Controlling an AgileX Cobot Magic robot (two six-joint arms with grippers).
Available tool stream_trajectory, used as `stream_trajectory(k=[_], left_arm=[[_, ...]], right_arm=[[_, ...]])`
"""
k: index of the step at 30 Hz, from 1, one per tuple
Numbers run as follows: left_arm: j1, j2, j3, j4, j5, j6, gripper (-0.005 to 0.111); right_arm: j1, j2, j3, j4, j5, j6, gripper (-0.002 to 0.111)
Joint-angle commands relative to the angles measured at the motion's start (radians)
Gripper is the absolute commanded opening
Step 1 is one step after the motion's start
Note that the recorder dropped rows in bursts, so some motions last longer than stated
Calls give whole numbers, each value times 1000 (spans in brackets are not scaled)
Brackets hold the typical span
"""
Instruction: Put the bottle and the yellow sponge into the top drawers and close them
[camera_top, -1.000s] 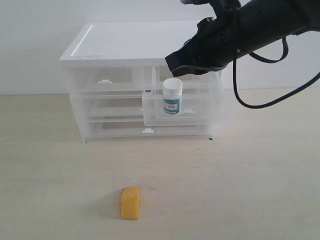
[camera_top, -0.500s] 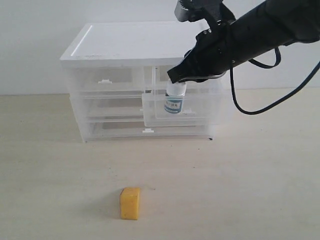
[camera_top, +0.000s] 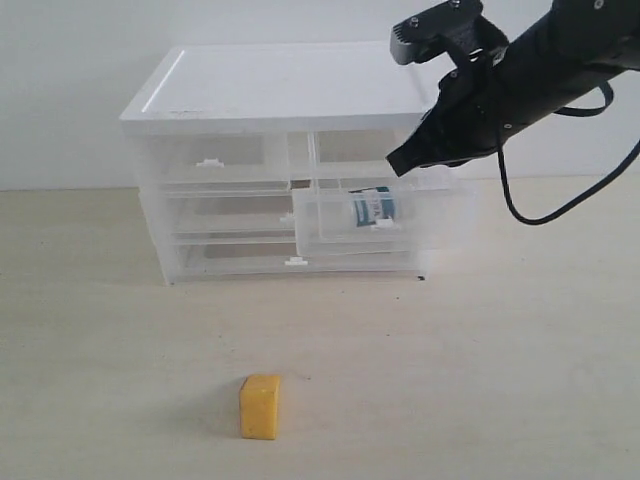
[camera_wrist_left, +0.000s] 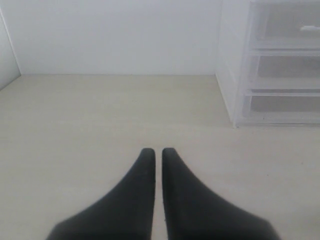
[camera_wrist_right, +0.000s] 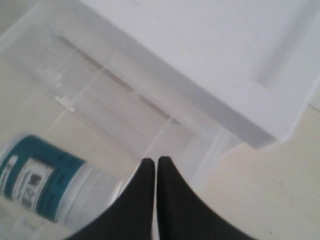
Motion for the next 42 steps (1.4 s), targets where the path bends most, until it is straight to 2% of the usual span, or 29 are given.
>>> stream_trajectory(k=[1,11,13,16,20,23,31,37,42], left_arm=[[4,-4,4,-4,-3,3,4],[4,-4,4,-4,-3,3,4],[4,-4,4,-4,-3,3,4],[4,-4,4,-4,-3,3,4],[4,-4,4,-4,-3,3,4],[4,-4,4,-4,-3,3,4],[4,-4,4,-4,-3,3,4],[4,-4,4,-4,-3,3,4],[4,-4,4,-4,-3,3,4]], right_arm=[[-40,-39,1,-19,-7,25,0],[-2,-141,1,-31,50,54,0],[10,-153,1,-112,54,153,0],[31,-174,1,-333,67,470,0],[88,-191,1,-631,179,830,0],[146,-193,1,-715,259,913,0],[272,-216,1,-660,443,730,0],[274,-220,1,-299,519,301,0],[274,-220,1,-184,543,-220,0]])
